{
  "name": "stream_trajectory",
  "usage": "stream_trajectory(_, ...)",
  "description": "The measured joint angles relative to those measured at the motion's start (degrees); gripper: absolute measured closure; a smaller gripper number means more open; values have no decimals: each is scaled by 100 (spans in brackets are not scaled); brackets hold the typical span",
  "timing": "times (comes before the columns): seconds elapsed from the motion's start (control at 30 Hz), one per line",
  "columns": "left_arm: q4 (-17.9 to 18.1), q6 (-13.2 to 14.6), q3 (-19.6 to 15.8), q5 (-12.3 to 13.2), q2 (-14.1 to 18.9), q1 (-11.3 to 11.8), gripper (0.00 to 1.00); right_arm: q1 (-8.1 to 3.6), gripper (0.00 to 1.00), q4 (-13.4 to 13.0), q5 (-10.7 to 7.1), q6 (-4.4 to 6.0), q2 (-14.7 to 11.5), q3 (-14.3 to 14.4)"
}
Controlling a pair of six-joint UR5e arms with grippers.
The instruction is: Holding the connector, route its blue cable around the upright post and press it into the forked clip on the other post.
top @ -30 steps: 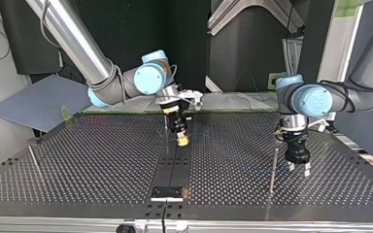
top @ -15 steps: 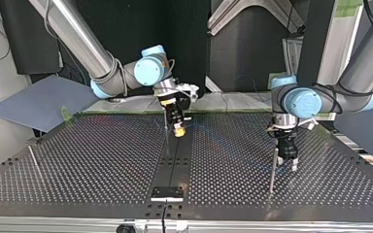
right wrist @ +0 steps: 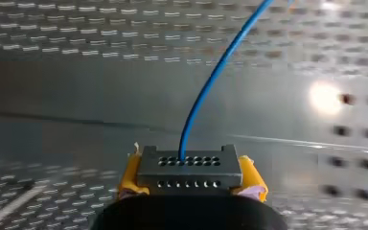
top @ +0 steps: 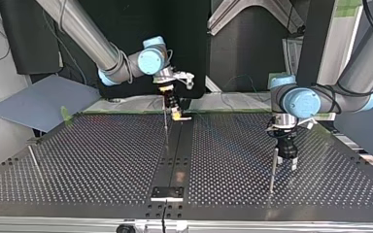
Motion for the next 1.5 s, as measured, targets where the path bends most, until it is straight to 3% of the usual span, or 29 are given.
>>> stream_trajectory(0.27, -3, 0, 0, -11, 0, 0, 0, 52, 100, -49, 145, -24, 348, 188)
stream_trajectory(0.53, -5, -1, 0, -12, 0, 1, 0, -25, 100, -384, 183, 79, 414, 522)
stream_trajectory(0.7, -4, 0, -1, -12, 0, 0, 0, -45, 100, -616, 185, 66, 476, 643)
stream_trajectory(0.83, -4, 0, -1, -12, 0, -1, 0, -33, 100, -655, 229, 47, 615, 659)
stream_trajectory(1.17, -4, 2, -1, -21, 0, -1, 0, -61, 100, -781, 553, 33, 1058, 664)
stream_trajectory(1.5, -5, 0, 0, -21, 0, -1, 0, -175, 100, -922, 925, 2, 1586, 686)
